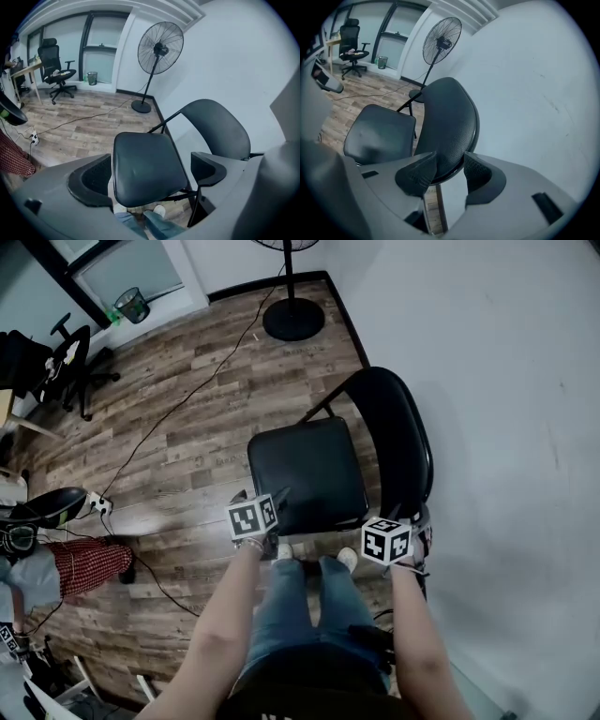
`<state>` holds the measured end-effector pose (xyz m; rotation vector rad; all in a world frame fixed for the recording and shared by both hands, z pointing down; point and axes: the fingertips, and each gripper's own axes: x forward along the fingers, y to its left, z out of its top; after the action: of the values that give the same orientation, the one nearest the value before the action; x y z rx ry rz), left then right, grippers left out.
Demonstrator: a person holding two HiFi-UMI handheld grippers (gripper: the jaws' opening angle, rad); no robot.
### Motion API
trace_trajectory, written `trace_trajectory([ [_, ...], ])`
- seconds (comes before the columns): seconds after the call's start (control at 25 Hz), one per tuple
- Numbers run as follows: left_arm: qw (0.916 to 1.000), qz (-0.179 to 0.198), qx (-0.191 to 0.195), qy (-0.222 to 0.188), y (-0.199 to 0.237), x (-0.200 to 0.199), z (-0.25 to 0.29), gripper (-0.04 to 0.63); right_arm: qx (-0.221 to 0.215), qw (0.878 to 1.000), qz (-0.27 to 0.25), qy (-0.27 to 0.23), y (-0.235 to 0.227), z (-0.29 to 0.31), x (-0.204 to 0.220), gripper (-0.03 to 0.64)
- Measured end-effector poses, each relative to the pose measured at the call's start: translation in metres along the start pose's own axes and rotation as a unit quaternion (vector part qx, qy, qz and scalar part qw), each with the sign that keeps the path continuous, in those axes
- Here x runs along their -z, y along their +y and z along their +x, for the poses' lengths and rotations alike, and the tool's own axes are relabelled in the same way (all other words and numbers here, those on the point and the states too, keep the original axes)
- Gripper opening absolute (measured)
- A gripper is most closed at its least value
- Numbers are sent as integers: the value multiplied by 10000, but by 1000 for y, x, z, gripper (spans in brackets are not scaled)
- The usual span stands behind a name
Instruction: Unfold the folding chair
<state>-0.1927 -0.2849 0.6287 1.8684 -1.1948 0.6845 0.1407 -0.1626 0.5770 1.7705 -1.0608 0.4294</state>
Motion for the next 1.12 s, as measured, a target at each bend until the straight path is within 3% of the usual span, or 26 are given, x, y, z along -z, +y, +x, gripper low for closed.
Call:
trace_trajectory([
  [0.2,9992,-45,-158,-363,-18,-7,-20,502,-576,9980,240,-40,-2,-3,-1,161],
  [0.52,9951,-427,-307,-841,-44,-2,-54,502,-1221,9924,-11,-132,-9,-13,-2,144],
  [0.76,9949,134,-445,-898,-59,3,-64,502,-1382,9902,103,-203,-9,-9,1,141],
  [1.0,9893,677,-456,-1211,-64,-6,-92,502,-1654,9862,40,-11,-4,-14,1,172],
  [1.12,9863,844,-427,-1354,-61,-11,-105,502,-1706,9852,113,-145,-1,-28,-5,177],
])
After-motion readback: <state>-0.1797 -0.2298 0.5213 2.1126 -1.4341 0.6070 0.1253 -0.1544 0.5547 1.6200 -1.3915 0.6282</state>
